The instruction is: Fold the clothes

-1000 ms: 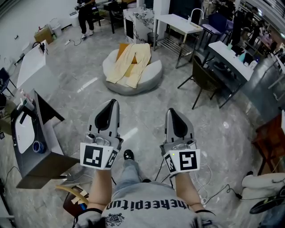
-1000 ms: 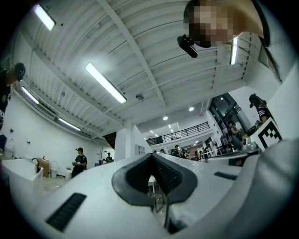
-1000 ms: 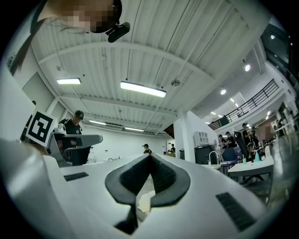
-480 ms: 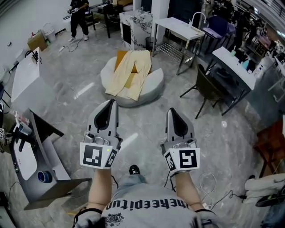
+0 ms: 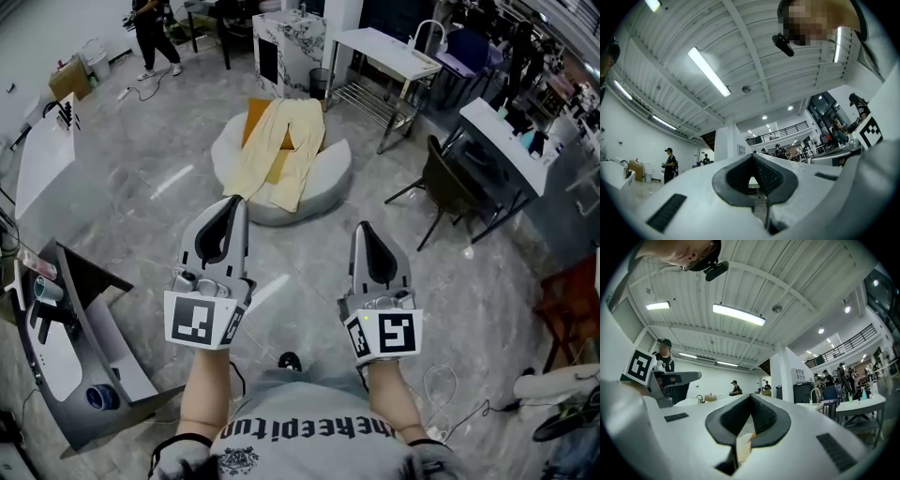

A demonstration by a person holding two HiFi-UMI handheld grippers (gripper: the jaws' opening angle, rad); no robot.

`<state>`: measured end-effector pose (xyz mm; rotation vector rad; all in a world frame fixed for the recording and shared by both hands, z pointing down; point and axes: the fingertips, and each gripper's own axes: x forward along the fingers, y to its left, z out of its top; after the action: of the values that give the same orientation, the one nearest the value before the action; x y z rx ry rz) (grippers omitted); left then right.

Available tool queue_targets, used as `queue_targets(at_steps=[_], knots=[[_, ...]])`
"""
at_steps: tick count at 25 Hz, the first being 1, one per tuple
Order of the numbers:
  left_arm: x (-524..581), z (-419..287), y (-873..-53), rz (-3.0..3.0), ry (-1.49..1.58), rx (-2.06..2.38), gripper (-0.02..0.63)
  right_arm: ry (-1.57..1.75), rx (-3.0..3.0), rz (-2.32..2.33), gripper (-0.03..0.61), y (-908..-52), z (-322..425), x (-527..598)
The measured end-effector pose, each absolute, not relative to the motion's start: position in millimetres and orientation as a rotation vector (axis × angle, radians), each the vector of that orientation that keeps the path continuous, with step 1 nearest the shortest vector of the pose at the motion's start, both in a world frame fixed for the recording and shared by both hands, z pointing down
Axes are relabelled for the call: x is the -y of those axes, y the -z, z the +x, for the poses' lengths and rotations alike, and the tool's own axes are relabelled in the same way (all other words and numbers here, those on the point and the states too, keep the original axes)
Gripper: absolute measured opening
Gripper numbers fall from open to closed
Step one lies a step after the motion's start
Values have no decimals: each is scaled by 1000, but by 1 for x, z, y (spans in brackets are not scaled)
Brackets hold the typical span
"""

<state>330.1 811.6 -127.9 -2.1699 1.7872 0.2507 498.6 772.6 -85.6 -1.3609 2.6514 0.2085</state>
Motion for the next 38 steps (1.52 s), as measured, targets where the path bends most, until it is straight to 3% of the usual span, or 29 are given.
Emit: queue_targets(at_steps=[13, 38], knots=[[-731, 295, 110, -2201, -265, -1818, 3, -180, -2686, -1323, 2, 71, 456, -686], [-431, 254, 139, -2095, -261, -1855, 3, -166, -2676, -1221, 2, 93, 414, -370]])
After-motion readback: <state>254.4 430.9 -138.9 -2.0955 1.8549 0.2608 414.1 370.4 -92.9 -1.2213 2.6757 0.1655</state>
